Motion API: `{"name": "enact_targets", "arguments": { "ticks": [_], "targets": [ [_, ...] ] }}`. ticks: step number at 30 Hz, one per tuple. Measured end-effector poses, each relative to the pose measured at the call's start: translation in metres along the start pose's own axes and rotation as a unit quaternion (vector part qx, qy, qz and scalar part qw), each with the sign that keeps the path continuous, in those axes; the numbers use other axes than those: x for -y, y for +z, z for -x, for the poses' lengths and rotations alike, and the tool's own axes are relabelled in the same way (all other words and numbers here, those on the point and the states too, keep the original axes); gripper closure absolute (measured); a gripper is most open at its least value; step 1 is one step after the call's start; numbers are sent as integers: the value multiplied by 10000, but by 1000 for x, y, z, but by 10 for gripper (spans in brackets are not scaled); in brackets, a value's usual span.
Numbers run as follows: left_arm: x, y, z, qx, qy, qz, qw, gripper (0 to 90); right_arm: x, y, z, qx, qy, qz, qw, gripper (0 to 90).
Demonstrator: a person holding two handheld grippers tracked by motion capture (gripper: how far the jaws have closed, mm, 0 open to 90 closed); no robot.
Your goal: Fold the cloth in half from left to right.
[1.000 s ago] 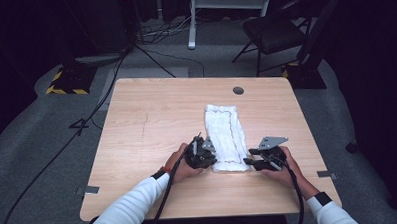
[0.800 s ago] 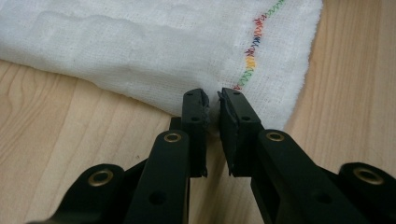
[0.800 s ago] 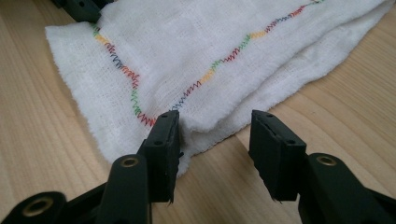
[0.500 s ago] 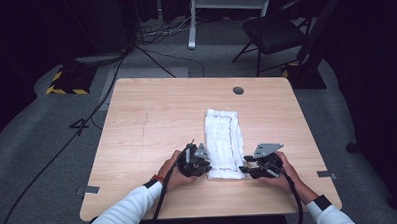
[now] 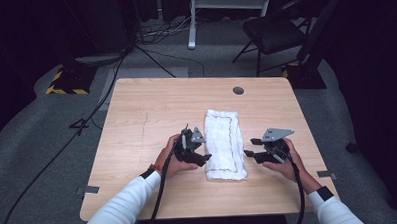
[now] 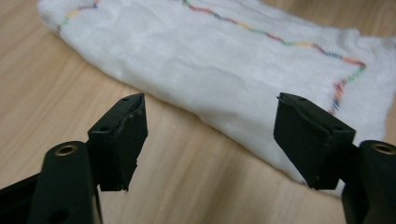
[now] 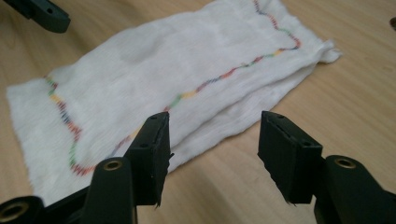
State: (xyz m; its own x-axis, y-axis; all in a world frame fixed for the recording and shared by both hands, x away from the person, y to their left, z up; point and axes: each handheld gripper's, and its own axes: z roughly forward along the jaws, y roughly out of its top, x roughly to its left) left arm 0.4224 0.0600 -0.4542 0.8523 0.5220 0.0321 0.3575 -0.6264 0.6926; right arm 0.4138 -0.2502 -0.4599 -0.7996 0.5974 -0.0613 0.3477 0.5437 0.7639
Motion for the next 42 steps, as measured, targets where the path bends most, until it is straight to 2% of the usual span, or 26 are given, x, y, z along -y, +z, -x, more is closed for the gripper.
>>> {"name": "enact_targets", "arguments": {
  "ticks": [3,5,7,9,12,14,15,16,18,19,22,23,26,28,30,34,36,42],
  "targets": [
    [-9,3,-11,-27,-87,106,9999,231,-10,6,9,161,17,-14,9999,428],
    [-15,6,-19,-174,-51,122,9998,229,-16,11,15,250,71,-15,9997,426],
    [-22,9,-28,-179,-164,191,9995,231,-22,16,22,259,205,9,9995,426],
    [-27,13,-37,-276,-264,241,9990,231,-28,25,28,416,156,-67,9990,427],
    [-34,22,-50,-406,-337,219,9984,231,-36,36,38,500,241,-60,9984,433],
    [-37,28,-58,-382,-374,217,9983,232,-41,43,45,556,286,-86,9980,436],
    [-38,32,-63,-342,-459,224,9981,226,-43,45,48,617,288,-98,9976,445],
    [-39,36,-67,-382,-515,236,9977,230,-45,48,53,686,345,-97,9970,451],
    [-41,43,-74,-476,-604,248,9967,236,-49,53,62,664,570,-44,9962,452],
    [-42,46,-77,-506,-632,249,9964,238,-51,56,65,687,609,-30,9958,452],
    [-44,55,-85,-594,-743,204,9953,245,-55,64,70,708,643,-80,9954,453],
    [-45,57,-87,-572,-750,215,9953,245,-56,66,71,707,661,-95,9953,454],
    [-46,61,-91,-675,-740,235,9947,270,-58,74,76,721,714,-138,9947,454],
    [-47,66,-96,-811,-863,192,9928,291,-58,80,79,735,728,-172,9945,458],
    [-47,70,-101,-829,-982,181,9915,302,-57,87,82,698,783,-222,9942,458],
    [-49,77,-105,-843,-976,133,9916,330,-57,100,86,682,849,-338,9935,458],
    [-50,82,-107,-854,-1038,99,9909,337,-58,103,86,767,792,-384,9932,459],
    [-52,90,-109,-875,-1132,28,9897,345,-59,112,91,761,931,-437,9918,460]
  ]
}}
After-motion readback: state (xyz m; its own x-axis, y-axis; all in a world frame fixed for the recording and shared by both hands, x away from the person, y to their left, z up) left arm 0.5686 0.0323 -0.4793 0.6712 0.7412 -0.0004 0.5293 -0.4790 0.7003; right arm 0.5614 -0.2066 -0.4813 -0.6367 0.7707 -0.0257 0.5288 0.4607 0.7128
